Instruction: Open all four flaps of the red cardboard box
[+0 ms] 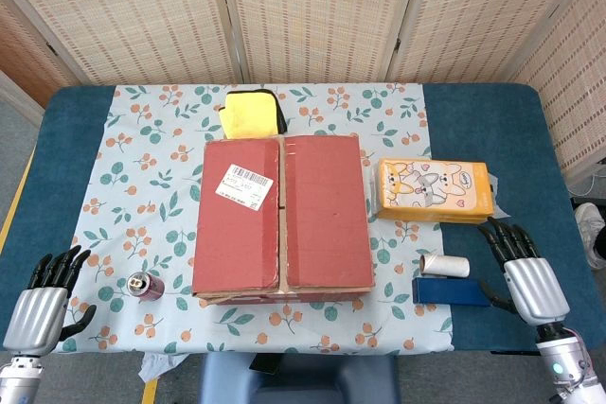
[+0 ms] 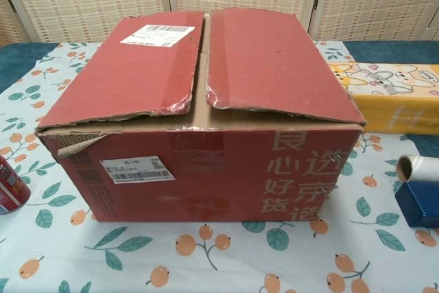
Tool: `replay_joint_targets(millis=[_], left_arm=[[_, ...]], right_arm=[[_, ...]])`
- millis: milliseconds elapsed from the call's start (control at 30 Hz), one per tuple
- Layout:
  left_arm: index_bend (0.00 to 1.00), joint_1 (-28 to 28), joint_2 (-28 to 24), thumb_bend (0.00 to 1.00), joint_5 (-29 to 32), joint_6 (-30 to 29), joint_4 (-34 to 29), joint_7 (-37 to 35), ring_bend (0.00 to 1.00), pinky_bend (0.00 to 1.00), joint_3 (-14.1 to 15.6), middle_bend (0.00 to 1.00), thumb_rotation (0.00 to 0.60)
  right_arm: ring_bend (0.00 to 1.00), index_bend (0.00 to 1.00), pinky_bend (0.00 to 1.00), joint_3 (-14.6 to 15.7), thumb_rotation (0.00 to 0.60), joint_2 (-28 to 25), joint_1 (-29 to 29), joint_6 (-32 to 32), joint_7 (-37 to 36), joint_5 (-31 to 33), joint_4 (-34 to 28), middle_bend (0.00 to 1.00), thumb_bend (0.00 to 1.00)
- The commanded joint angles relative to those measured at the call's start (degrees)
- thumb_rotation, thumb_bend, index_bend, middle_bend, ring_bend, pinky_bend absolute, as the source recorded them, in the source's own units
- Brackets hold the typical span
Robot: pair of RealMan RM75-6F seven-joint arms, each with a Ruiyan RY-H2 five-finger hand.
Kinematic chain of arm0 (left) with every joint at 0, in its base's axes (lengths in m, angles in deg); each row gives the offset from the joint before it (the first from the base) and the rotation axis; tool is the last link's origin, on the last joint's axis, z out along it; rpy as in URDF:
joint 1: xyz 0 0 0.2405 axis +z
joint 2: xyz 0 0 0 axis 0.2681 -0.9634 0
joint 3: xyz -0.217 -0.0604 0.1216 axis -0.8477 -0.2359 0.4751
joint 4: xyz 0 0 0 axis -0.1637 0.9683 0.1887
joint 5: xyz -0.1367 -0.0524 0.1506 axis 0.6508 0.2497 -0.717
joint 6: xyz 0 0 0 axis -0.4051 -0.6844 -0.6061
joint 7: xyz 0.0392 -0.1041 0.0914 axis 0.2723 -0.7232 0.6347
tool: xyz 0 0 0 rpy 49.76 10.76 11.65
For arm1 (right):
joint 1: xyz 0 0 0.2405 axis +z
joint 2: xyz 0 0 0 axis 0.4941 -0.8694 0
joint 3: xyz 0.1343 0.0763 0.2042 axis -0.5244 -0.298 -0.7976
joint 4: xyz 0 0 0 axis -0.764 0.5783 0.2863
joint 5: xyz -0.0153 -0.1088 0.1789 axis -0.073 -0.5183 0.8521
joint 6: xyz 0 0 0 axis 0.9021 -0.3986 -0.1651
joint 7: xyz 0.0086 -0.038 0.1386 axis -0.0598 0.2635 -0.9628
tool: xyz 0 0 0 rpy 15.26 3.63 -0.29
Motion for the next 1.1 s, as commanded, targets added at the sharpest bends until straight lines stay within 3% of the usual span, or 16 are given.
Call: replay_joint_targets(millis=[33, 467, 767, 1100], left_arm=[[0.01, 0.05, -0.01, 0.37, 0.03, -0.05, -0.07, 0.09, 0.11, 0.08, 0.0, 0.09, 0.6], [0.01, -0.82, -0.27, 0.37, 0.62, 1.58, 0.08, -0.51, 0.11, 0.08, -0.3, 0.09, 0.6], [0.01, -0.34, -1.06, 0.37, -0.5, 0.33, -0.13, -2.54, 0.11, 0.08, -0.11, 0.09, 0.6], [0.01, -0.68, -1.53, 0.37, 0.57, 0.98, 0.09, -3.53, 0.11, 0.08, -0.66, 0.09, 0.6]], right_arm=[[0.0, 0.0, 0.0, 0.03, 0.6, -0.03, 0.01, 0.07, 0.08, 0.02, -0.08, 0.0, 0.38], [0.0, 0.0, 0.0, 0.88, 0.6, 0.84, 0.68, -1.68, -2.85, -5.12, 0.29, 0.0, 0.38], [0.0, 0.0, 0.0, -0.02, 0.6, -2.36, 6.34, 1.61, 0.66, -12.66, -9.96, 0.0, 0.38], [0.0, 0.0, 0.0, -0.55, 0.6, -1.19, 12.15, 8.32, 4.87, -16.91, -18.05, 0.0, 0.38]])
